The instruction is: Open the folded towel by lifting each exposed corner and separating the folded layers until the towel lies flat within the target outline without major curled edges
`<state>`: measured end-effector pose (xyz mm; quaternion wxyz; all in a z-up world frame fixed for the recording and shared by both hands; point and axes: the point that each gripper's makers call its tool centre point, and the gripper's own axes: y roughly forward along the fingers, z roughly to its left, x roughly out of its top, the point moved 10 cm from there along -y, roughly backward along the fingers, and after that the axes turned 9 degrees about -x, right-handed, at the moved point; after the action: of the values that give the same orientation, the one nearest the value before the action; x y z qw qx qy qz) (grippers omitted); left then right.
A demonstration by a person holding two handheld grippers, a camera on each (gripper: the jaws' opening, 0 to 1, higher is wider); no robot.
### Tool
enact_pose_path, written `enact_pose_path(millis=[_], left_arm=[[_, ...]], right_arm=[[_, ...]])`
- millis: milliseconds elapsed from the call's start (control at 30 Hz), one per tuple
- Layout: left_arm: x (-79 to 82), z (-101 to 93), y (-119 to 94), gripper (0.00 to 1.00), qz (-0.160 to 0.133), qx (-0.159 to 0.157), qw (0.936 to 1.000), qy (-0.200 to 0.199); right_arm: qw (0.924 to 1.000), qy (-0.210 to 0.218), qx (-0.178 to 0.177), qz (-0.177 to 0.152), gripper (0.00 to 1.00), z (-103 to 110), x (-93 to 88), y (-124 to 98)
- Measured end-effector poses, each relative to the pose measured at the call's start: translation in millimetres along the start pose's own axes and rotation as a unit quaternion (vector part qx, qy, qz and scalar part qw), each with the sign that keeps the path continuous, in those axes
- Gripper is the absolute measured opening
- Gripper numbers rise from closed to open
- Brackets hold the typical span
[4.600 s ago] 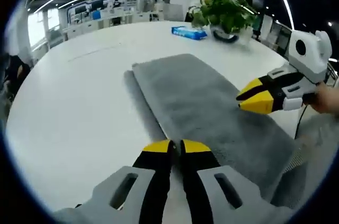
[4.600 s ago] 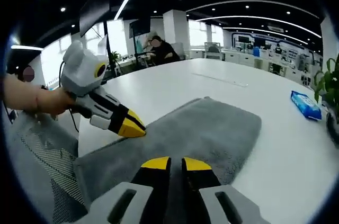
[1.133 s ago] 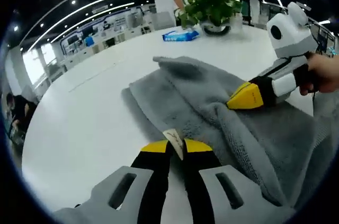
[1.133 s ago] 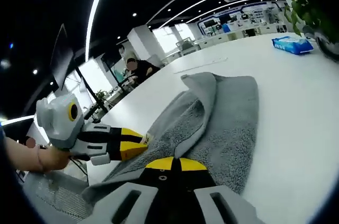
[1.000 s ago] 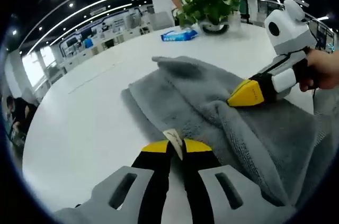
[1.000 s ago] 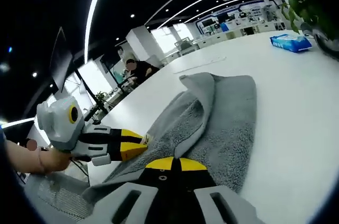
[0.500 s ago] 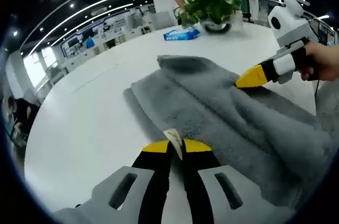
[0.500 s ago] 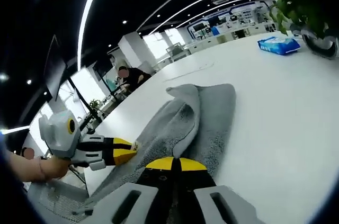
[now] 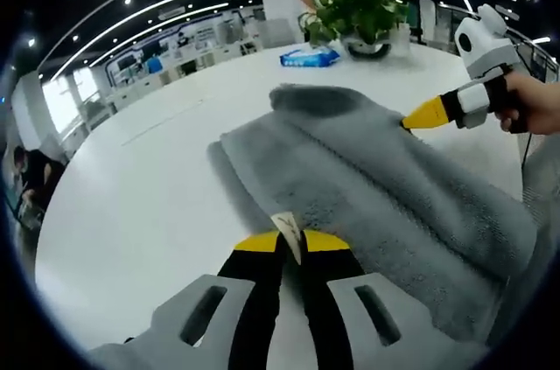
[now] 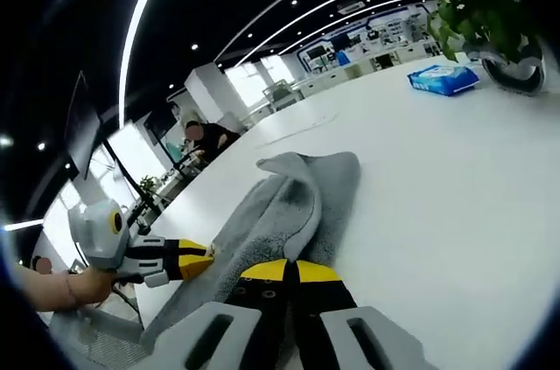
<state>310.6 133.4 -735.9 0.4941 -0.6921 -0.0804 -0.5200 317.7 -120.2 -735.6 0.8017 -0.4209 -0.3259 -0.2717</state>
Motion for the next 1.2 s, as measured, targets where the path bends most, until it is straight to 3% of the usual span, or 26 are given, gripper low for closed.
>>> enact_pose_path(millis=[567,1200], left_arm=[[-3.7,12.1,-3.8,0.07,-0.001,0.017,0.9997,-0.02],[-8.1,23.0,-7.9,0.08,-0.004,0.038,0.9979,-0.052]], right_arm=[[0.9986,0.023,-0.047,-0.005,0.0,-23.3,2.7,-7.9],[0.9968,0.019,-0.077,0.0,0.0,-34.3,2.6,-12.2]])
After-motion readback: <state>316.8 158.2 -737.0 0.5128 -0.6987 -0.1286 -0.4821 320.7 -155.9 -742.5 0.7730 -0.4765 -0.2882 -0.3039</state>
